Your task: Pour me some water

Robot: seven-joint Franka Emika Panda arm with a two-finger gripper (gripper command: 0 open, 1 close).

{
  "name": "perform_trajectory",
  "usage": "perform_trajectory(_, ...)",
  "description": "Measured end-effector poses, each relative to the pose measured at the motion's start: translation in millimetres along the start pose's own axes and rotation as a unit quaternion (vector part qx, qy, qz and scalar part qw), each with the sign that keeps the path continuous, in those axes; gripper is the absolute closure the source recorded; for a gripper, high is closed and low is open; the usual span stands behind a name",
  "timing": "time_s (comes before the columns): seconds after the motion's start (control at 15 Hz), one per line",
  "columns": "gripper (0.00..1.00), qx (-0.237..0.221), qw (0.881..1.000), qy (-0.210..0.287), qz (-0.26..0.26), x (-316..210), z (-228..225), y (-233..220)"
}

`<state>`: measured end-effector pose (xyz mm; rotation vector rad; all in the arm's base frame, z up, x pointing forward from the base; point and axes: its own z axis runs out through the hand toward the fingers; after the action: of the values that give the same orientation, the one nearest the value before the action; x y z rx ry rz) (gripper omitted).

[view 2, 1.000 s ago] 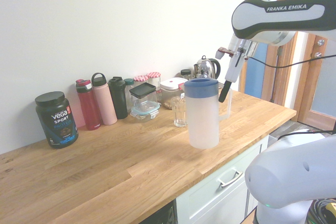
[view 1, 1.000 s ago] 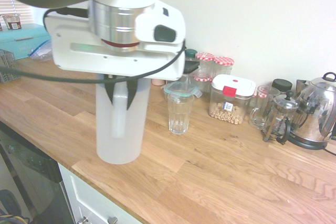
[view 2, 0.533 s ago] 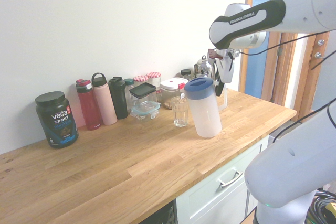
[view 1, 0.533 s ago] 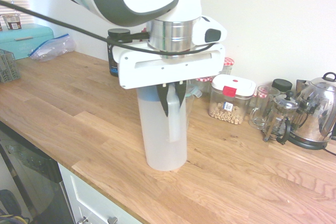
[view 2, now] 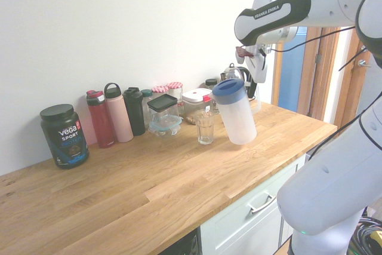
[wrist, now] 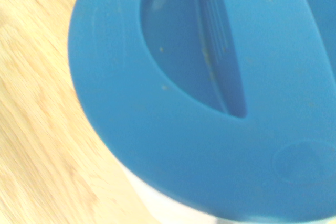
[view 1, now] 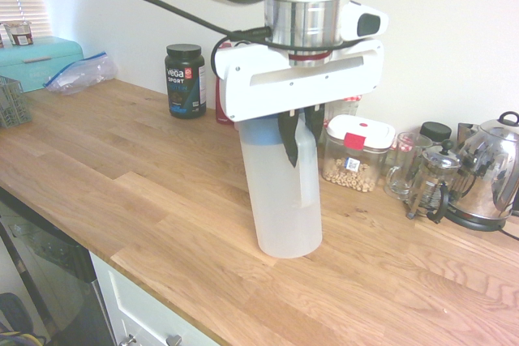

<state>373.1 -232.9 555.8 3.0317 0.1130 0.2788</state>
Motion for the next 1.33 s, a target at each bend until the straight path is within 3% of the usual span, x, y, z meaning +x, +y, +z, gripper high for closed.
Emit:
perform_trajectory(0.27,1.00,-0.112,0.992,-0.040,-0.028,40.2,-20.7,-14.5)
perform_trajectory(0.6,1.00,-0.215,0.968,-0.110,-0.067,63.7,-4.8,-35.9)
perform_trajectory(1.0,1.00,-0.276,0.945,-0.144,-0.098,68.4,-14.9,-51.7)
perform_trajectory(1.33,1.00,-0.290,0.941,-0.140,-0.105,80.4,-9.7,-76.5)
